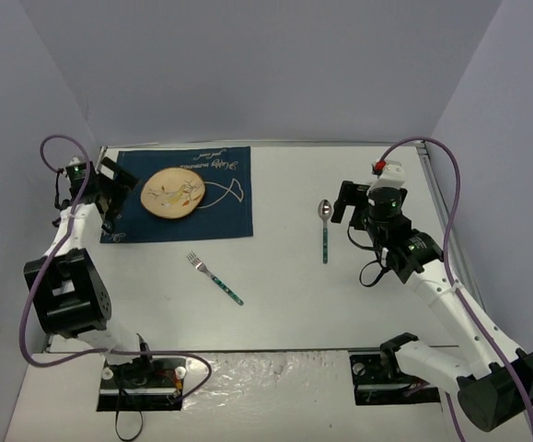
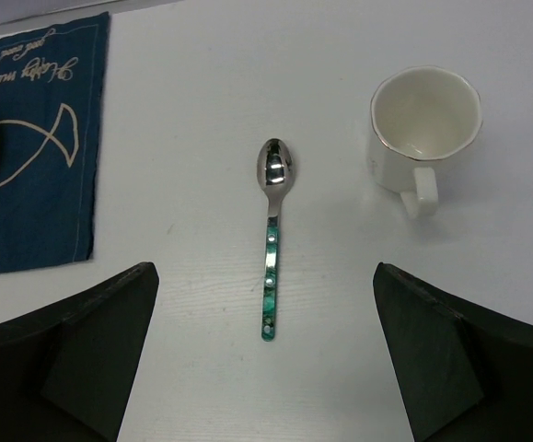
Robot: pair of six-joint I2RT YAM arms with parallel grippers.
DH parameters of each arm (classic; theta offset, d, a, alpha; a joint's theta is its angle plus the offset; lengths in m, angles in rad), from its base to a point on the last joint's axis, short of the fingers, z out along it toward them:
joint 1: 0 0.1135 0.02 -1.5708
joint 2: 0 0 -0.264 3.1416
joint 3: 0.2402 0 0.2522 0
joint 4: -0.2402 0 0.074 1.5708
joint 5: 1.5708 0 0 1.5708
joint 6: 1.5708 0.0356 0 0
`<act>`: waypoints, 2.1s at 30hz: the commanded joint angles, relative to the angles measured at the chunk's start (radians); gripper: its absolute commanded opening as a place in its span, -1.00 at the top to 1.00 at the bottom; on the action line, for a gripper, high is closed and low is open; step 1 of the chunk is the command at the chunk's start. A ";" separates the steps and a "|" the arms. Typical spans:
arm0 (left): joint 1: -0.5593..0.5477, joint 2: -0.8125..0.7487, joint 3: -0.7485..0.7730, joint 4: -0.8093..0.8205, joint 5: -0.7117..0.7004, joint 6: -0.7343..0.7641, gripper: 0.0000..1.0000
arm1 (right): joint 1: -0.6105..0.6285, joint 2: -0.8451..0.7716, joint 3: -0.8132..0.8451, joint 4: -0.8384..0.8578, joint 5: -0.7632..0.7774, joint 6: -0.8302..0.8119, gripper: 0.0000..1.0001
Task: Set the dinner table for one person
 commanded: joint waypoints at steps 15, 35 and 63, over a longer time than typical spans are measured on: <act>-0.192 -0.546 -0.127 -0.545 -0.271 0.457 -0.94 | -0.260 0.382 0.012 0.111 0.031 0.077 -0.91; -0.272 -0.548 -0.152 -0.568 -0.259 0.463 -0.94 | -0.350 0.508 -0.056 0.406 -0.056 -0.124 -0.09; -0.272 -0.524 -0.101 -0.581 -0.233 0.445 -0.94 | -0.214 0.496 0.180 0.420 -0.154 -0.409 1.00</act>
